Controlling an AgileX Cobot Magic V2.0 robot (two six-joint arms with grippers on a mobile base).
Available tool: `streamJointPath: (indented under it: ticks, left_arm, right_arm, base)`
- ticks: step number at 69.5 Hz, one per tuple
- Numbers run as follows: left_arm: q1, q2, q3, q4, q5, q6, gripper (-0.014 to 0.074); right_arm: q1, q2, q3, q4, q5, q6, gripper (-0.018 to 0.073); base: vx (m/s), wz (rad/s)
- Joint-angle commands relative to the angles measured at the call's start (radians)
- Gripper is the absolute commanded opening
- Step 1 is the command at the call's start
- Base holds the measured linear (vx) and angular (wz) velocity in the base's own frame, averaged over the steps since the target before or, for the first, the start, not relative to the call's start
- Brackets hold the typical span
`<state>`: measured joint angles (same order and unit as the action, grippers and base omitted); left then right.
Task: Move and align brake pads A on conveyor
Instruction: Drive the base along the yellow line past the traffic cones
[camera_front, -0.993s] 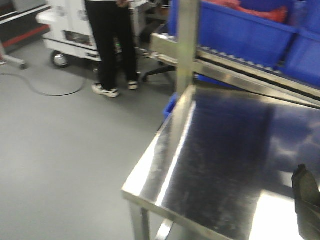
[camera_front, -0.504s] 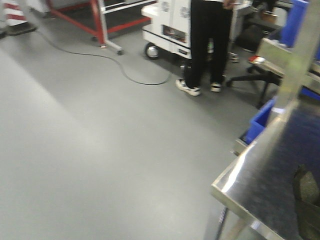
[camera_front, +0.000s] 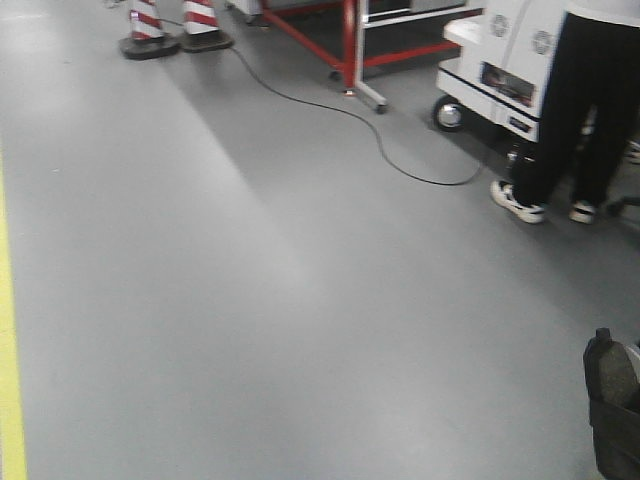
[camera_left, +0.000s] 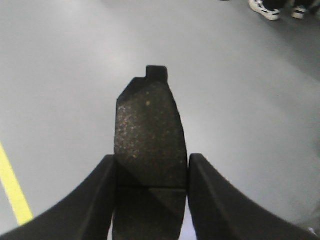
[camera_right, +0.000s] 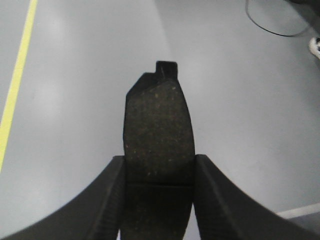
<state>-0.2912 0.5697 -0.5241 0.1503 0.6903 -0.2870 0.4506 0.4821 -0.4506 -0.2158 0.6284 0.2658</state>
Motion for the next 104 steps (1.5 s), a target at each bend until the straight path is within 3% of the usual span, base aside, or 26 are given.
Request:
streamJointPath:
  ticks: [1,60,104]
  left_arm:
    - [-0.002,0.003,-0.030,0.009,-0.079,-0.003,0.0003]
    - [-0.002,0.003,-0.030,0.009,-0.079,-0.003,0.0003]
    - [-0.002,0.003,-0.030,0.009,-0.078,-0.003,0.0003]
  right_arm:
    - [-0.004,0.002,-0.029,-0.021,-0.081,-0.005,0.0142]
    - [-0.004,0.002,-0.029,-0.021,-0.062,-0.005,0.0142]
    - [-0.004,0.002,-0.029,-0.021,-0.057,-0.005,0.0142]
  base:
    - [0.13,0.49]
    - [0.16,0.55]
    - [0.32,0.13]
